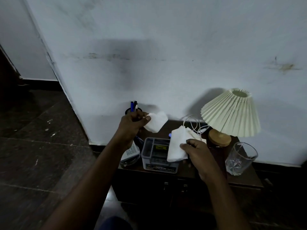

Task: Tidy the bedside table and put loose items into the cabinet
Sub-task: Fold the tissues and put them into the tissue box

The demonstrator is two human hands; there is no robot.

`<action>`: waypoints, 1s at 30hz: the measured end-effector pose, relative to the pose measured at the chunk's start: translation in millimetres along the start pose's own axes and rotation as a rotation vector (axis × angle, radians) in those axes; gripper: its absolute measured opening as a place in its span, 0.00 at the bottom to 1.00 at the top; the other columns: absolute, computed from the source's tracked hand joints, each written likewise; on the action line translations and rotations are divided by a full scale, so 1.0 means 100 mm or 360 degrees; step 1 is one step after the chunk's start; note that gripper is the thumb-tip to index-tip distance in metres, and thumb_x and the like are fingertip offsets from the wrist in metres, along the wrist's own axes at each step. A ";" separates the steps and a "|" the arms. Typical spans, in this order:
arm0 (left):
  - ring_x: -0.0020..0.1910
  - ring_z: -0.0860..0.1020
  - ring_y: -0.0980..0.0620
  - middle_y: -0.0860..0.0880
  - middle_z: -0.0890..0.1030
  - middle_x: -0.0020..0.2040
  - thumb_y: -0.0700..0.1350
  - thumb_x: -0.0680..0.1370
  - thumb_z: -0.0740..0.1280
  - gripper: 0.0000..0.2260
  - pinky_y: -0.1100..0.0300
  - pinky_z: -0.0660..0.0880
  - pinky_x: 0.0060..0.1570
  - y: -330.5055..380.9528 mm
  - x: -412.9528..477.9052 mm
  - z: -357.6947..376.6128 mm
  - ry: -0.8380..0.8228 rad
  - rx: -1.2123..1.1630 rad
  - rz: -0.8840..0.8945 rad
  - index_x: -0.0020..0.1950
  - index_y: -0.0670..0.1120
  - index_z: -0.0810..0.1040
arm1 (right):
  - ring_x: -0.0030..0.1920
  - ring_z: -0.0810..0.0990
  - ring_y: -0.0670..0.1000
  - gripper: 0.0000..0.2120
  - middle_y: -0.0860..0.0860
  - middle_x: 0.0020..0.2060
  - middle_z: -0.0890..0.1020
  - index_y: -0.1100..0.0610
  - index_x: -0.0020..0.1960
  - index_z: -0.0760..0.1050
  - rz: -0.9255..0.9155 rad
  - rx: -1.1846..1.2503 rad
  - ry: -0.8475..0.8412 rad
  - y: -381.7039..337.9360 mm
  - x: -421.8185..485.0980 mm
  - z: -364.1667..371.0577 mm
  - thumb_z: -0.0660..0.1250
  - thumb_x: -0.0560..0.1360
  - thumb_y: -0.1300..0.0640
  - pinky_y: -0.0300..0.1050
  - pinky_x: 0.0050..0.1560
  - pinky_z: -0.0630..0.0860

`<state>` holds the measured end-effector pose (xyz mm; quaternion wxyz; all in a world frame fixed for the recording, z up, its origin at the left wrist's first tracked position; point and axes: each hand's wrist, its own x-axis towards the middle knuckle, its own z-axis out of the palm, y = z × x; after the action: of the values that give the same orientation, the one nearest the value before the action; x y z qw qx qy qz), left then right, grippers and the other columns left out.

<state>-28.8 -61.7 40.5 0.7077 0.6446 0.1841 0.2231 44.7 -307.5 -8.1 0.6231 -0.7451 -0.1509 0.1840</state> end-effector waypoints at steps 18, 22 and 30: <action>0.51 0.83 0.53 0.53 0.85 0.50 0.47 0.74 0.71 0.08 0.63 0.78 0.48 -0.58 -1.07 0.01 -0.0313 0.0546 0.0333 0.39 0.47 0.89 | 0.44 0.88 0.62 0.13 0.60 0.45 0.88 0.59 0.45 0.86 0.0279 0.0461 -0.0080 0.01 -0.21 0.22 0.69 0.81 0.52 0.52 0.36 0.83; 0.49 0.84 0.58 0.57 0.85 0.50 0.49 0.71 0.77 0.05 0.64 0.79 0.44 -0.72 -1.11 0.02 -0.0183 0.0727 0.0463 0.43 0.49 0.89 | 0.43 0.89 0.58 0.08 0.57 0.45 0.89 0.61 0.54 0.84 0.0269 0.0352 -0.0216 -0.01 -0.24 0.26 0.71 0.80 0.56 0.50 0.36 0.83; 0.58 0.84 0.42 0.43 0.84 0.56 0.38 0.76 0.75 0.12 0.49 0.84 0.49 -0.69 -1.15 0.20 0.0180 -0.0304 -0.0155 0.55 0.48 0.77 | 0.55 0.88 0.50 0.11 0.50 0.55 0.88 0.50 0.60 0.84 -0.0041 0.0344 -0.0352 0.09 -0.28 0.25 0.71 0.80 0.60 0.42 0.49 0.84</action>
<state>-107.8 -146.7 -29.5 0.7644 0.5509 0.2326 0.2410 8.4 -299.5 -18.7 0.6814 -0.6470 -0.2076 0.2720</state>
